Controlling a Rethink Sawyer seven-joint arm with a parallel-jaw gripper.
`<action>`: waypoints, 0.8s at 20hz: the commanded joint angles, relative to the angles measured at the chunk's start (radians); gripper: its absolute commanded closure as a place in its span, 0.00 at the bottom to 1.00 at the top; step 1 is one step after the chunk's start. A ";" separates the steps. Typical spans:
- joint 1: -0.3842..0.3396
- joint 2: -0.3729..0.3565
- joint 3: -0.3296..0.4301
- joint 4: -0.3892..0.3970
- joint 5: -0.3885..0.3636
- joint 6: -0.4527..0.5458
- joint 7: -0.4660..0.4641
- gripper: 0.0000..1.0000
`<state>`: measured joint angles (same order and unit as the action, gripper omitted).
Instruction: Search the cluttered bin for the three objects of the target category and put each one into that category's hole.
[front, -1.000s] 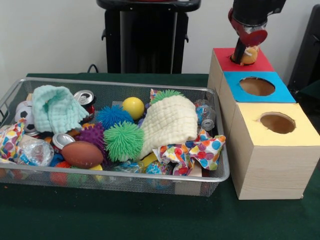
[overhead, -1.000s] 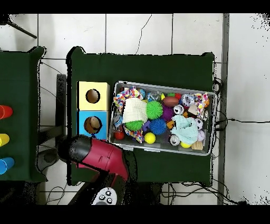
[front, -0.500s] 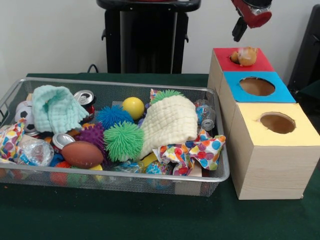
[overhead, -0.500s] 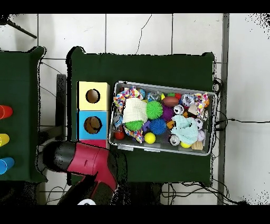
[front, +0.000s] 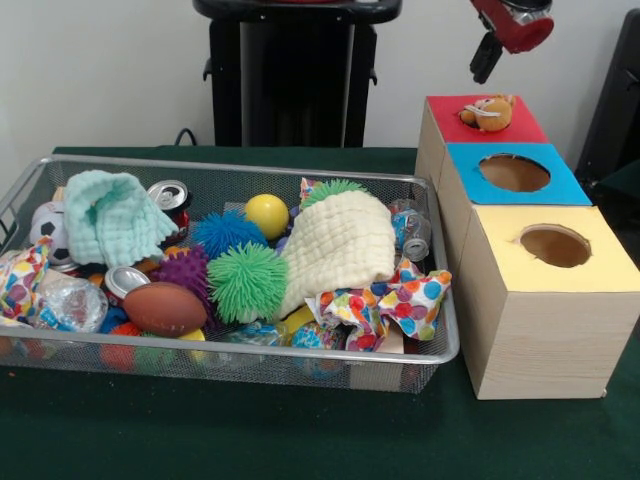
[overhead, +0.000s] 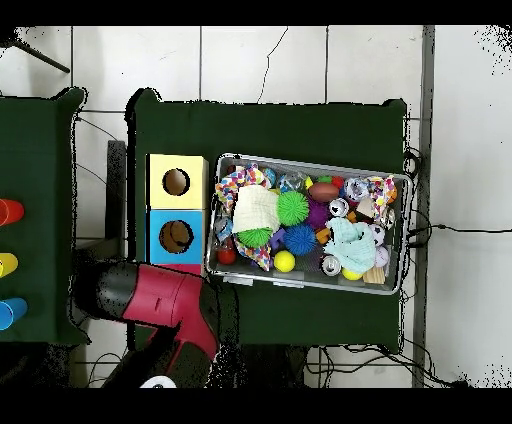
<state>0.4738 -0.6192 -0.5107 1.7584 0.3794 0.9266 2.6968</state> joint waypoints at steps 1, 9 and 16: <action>-0.047 0.071 0.052 -0.121 0.031 0.017 0.235 1.00; -0.064 0.105 0.123 -0.195 0.101 0.095 0.269 1.00; -0.064 0.162 0.141 -0.263 0.133 0.140 0.290 1.00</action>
<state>0.4333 -0.5306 -0.4963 1.5787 0.4609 0.9389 2.6968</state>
